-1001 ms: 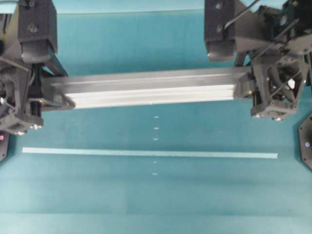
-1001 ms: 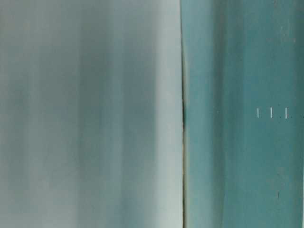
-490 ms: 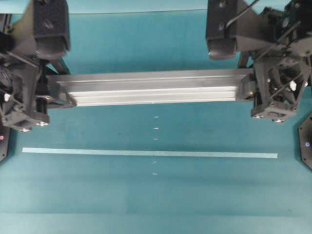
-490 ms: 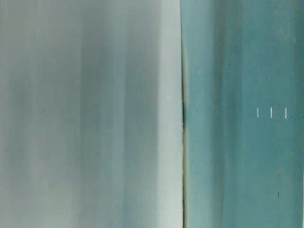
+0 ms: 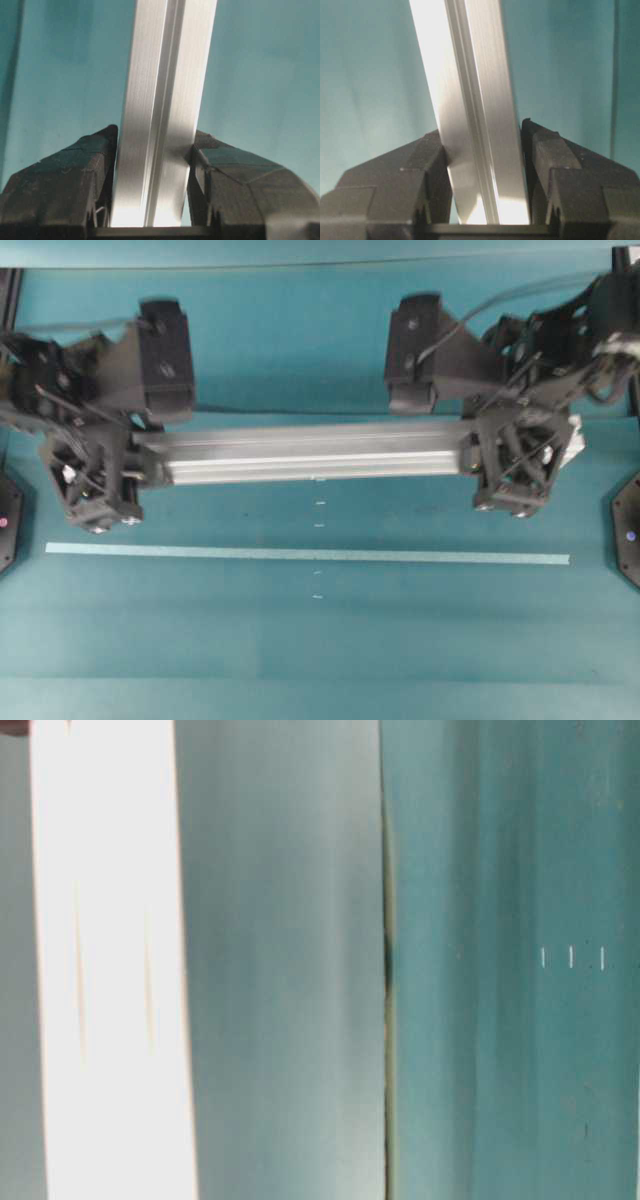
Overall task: Lift the metal rail with both hands.
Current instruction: 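Bring the held rail back toward the table with both grippers, then hold the rail steady in both grippers just above the table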
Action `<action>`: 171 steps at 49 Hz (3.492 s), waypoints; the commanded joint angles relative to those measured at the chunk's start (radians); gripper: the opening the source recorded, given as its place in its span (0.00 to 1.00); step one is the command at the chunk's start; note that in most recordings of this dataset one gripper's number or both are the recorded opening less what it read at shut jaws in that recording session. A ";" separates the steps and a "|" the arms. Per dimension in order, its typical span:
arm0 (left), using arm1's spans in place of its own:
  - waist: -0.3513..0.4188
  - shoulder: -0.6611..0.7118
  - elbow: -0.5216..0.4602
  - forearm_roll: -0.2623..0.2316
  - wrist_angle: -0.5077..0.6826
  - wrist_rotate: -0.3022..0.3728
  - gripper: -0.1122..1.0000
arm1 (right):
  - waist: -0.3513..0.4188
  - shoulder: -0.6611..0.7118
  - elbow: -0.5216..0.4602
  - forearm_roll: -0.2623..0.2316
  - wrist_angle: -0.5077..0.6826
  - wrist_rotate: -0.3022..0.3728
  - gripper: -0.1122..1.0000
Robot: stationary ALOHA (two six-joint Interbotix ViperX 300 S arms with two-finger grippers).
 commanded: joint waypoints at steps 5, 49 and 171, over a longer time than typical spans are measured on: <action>0.028 0.000 0.086 0.002 -0.123 -0.018 0.39 | -0.011 0.008 0.080 0.002 -0.080 0.061 0.45; 0.055 0.245 0.295 0.002 -0.575 -0.018 0.39 | 0.077 0.189 0.344 0.015 -0.495 0.060 0.45; -0.044 0.333 0.365 0.002 -0.703 -0.071 0.39 | 0.127 0.250 0.462 0.041 -0.704 0.083 0.45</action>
